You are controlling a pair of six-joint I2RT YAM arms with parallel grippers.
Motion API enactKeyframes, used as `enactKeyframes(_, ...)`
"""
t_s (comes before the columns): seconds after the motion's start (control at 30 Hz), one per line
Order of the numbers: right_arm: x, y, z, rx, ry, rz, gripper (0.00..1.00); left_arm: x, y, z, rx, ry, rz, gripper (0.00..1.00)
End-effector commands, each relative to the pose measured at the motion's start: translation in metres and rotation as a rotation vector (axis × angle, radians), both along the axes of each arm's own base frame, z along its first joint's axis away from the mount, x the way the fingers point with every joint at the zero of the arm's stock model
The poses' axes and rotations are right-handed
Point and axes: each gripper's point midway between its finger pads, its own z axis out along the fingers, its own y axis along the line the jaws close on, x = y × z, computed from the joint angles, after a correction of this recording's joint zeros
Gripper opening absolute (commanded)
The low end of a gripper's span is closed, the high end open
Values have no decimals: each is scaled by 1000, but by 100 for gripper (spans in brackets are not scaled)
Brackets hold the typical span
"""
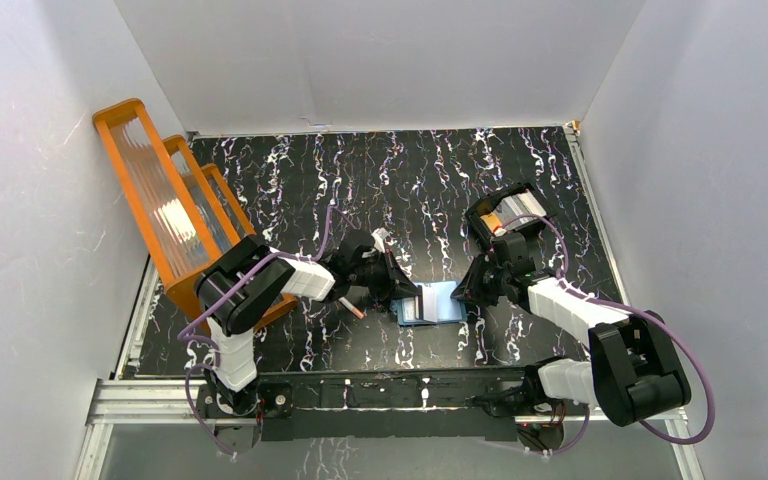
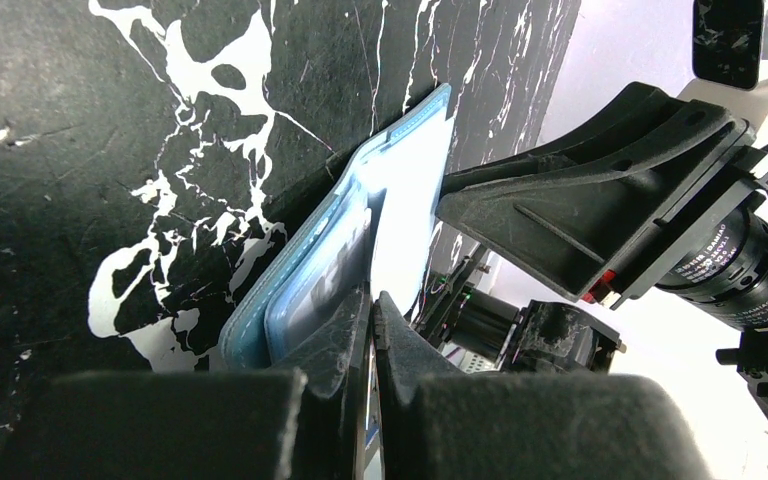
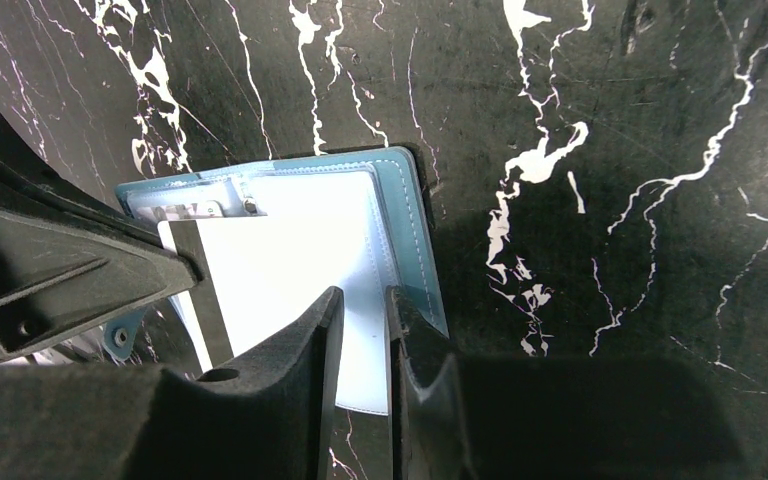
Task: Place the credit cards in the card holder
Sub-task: Insert the credit card into the card holder.
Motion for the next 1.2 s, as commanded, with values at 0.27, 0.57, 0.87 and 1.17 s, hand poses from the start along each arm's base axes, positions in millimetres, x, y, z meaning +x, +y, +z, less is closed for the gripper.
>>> enactKeyframes(0.27, -17, -7, -14, -29, 77, -12, 30, 10, 4, -9, 71, -11, 70, 0)
enactKeyframes(0.57, -26, -6, -11, 6, 89, -30, 30, 9, 4, -10, 92, -26, 77, 0)
enactKeyframes(0.87, -28, -6, -9, 17, 94, -49, 31, 5, -3, -21, 111, -31, 52, 0)
enactKeyframes(1.17, -22, -5, -1, 18, 61, -44, 31, 2, -10, -27, 178, -38, -14, 0)
